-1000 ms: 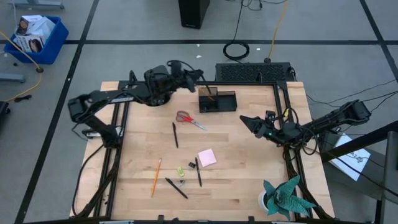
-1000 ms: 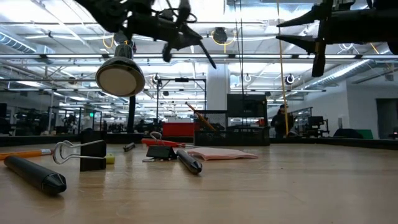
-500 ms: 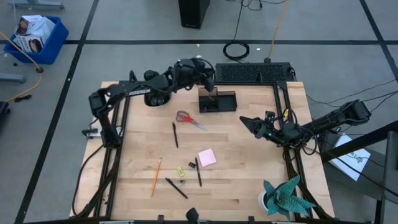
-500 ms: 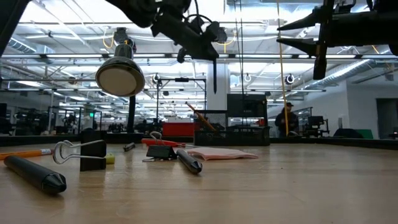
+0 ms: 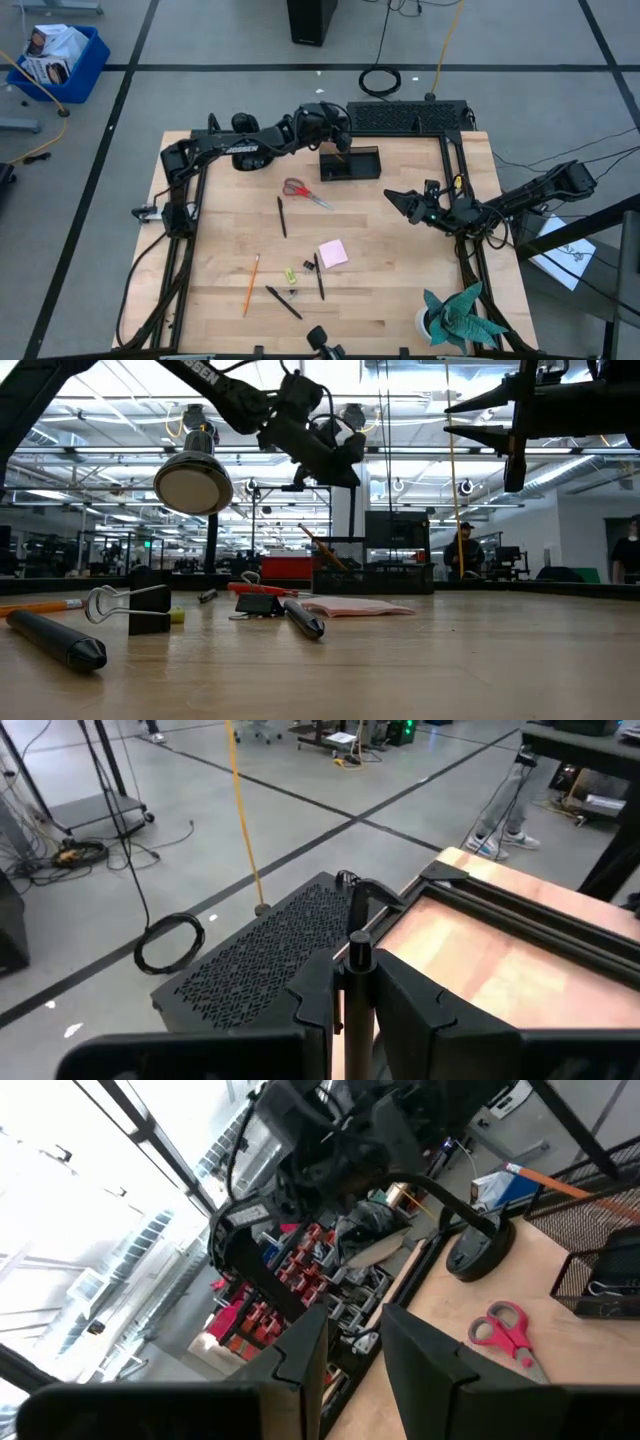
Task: Pick and place office supplies into organizer
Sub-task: Put the black pen into the black desk organizer
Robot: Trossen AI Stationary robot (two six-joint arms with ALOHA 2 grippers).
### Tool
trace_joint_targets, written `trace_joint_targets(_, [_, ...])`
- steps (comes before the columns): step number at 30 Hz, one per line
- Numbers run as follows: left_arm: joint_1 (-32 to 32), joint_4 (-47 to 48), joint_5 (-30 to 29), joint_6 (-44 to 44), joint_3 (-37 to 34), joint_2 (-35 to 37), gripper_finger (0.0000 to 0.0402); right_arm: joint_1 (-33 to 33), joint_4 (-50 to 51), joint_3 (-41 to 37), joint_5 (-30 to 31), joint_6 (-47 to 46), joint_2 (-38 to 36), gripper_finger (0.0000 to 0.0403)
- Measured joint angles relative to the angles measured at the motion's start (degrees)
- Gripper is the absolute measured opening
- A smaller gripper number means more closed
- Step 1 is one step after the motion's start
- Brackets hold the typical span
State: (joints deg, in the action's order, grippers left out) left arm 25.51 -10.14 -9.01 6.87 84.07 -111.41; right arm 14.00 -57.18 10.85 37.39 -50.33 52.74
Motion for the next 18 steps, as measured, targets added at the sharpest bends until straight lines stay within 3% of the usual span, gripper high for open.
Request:
trace_joint_targets(8, [-0.55,-0.28,-1.46,-2.41,-0.02,-1.03,0.0055,0.0,-0.06,0.0,-0.05,-0.66,-0.03,0.0089])
trace_joint_targets(18, [0.14,0.09,-0.4,1.57,-0.07,-1.96,0.0056,-0.02,-0.17,0.0,0.0,-1.07,-0.03,0.0089])
